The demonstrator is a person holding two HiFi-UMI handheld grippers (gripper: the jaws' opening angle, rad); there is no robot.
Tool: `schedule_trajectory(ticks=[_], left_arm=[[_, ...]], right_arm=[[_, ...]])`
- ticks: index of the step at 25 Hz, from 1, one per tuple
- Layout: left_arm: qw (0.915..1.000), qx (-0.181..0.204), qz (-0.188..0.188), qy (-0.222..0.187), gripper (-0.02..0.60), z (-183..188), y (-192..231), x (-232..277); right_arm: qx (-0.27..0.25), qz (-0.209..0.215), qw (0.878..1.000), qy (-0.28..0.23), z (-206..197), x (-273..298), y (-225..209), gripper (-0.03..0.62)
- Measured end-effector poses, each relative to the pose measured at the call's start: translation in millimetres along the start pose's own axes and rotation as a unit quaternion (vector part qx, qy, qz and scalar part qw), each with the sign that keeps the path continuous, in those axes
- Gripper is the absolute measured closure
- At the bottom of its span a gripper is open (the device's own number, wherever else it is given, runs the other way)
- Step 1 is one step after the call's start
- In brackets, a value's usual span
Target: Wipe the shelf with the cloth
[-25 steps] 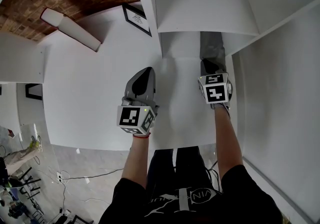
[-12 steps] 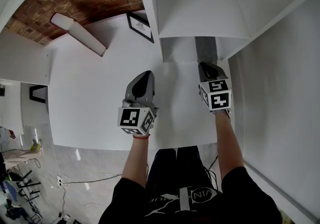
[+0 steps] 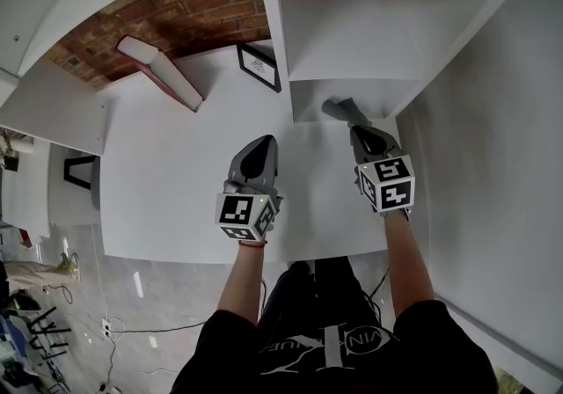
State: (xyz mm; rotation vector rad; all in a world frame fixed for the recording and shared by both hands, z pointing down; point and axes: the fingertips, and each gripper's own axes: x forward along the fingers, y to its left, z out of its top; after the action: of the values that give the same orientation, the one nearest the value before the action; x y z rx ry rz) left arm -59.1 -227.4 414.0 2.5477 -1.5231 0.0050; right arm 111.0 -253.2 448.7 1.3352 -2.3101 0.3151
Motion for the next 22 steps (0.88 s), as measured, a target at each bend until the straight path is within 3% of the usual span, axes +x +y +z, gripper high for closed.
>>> schedule_trajectory(ticks=[7,22], left_arm=[[0.9999,0.009,-0.014,-0.002,0.572,18,-12,-18],[0.9999,0.005,-0.003,-0.016,0.572,61,-24,-58]], right_arm=[[0.018,0.021,0.999,-0.021,16,-29,19,0.576],[-0.017,0.059,0.996,-0.064,62,-91,56,0.576]])
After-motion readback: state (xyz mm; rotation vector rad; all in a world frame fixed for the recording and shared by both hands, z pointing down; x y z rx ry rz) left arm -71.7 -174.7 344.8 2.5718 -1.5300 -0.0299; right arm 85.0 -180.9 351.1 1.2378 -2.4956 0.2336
